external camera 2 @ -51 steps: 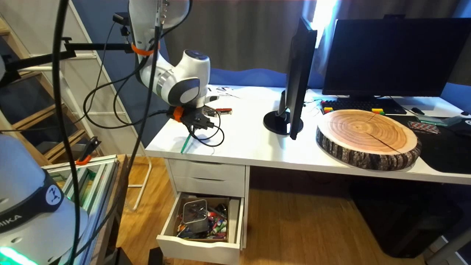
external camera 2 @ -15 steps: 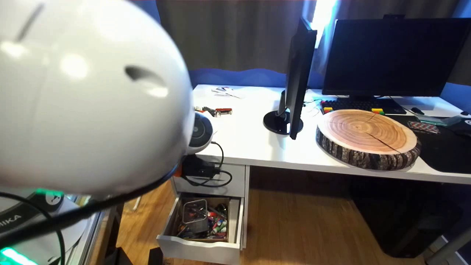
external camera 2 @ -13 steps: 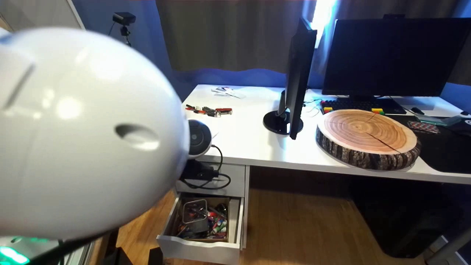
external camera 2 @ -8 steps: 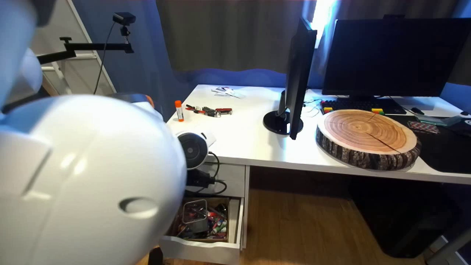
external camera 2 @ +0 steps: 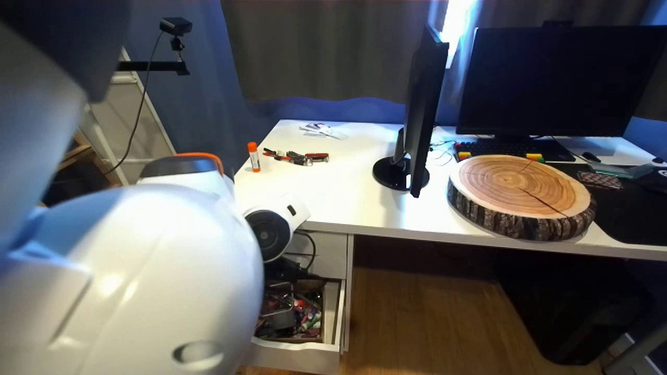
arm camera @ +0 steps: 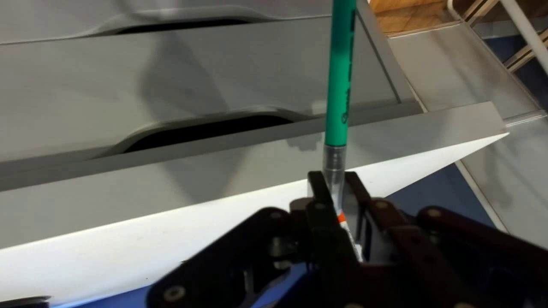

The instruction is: Put the green pen in the drawer

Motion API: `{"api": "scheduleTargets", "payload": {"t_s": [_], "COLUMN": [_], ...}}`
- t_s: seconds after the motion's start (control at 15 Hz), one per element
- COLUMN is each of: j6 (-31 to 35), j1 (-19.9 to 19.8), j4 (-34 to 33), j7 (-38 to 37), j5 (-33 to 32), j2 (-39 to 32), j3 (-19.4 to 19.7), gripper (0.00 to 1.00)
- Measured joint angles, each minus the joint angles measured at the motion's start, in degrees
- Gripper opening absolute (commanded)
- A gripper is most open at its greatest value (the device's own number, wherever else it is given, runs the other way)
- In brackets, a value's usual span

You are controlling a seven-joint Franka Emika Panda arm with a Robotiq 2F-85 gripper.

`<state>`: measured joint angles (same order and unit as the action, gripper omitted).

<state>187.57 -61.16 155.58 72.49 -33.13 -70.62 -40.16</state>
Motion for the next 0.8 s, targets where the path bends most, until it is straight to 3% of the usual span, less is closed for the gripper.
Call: {"api": "scheduleTargets", "payload": {"t_s": [0.8], "j6": [0.94], "j1": [-1.19], "j4": [-7.2], "j7": [0.29], "j5": [-0.07], "j2": [-8.95], "j3": [2.61], "gripper": [0.03]}}
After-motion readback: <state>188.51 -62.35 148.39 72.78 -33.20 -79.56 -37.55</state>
